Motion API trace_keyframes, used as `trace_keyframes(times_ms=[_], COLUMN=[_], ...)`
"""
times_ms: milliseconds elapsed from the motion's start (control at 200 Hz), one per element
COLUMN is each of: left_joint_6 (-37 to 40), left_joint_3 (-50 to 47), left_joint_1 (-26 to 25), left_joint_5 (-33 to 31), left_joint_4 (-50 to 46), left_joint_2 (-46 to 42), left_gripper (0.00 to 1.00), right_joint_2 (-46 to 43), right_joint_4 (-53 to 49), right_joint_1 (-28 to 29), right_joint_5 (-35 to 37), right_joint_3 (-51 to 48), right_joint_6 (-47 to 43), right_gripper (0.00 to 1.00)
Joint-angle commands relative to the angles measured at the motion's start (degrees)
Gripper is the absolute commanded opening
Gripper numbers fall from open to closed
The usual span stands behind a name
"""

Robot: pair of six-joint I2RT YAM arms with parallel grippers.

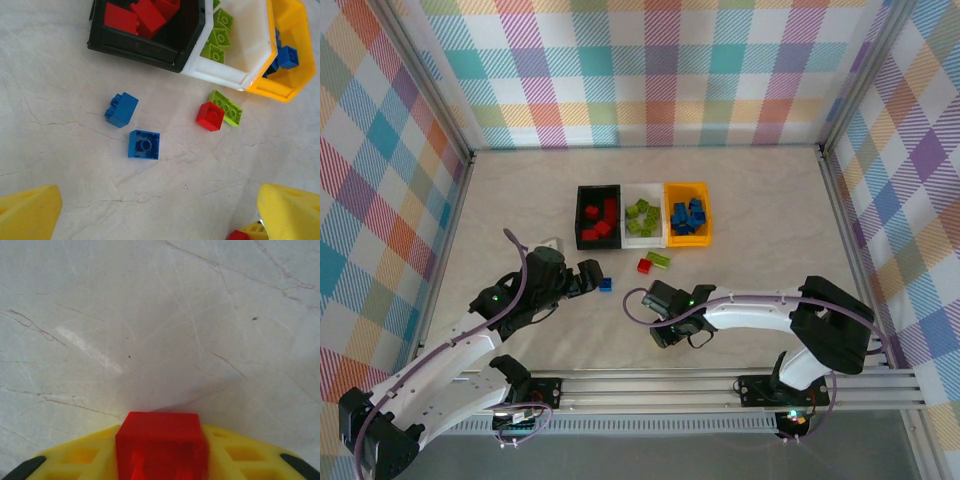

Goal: Sort the legos into containers by color

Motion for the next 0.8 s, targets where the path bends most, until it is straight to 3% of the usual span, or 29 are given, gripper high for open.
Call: trace_keyframes(times_ms=[0, 150, 295, 510, 795], left_joint_6=[-0.84, -0.56, -1.22, -1.65, -0.94], left_joint_3=[-0.88, -0.93, -1.36, -3.32, -4.38], left_joint_1=[0.66, 0.73, 0.74, 0.83, 1.10], left_joint_5=[-0.82, -1.26, -2.11, -2.10, -1.15], left_joint_4=[-1.40, -1.98, -3.03, -3.31, -4.25], left_joint_2=[-0.79, -1.23, -1.58, -5.15, -6.01], left_gripper=[1.00, 1.00, 1.00, 1.00, 1.00], right_joint_2=[0.78, -1.60, 0.84, 13.03, 30.03], right_joint_4=[1.57, 3.05, 4.02, 5.98, 1.91], right_joint_1=[0.62, -0.21, -5.46, -14.02, -19.06], right_joint_5=[-1.54, -1.01, -4.40, -11.33, -13.99], right_joint_3=[2.24, 5.33, 14.25, 31.23, 54.46], right_joint_6=[0.05, -0.89, -4.34, -5.89, -4.95], right_gripper=[0.37, 0.34, 0.33, 0.33, 0.35])
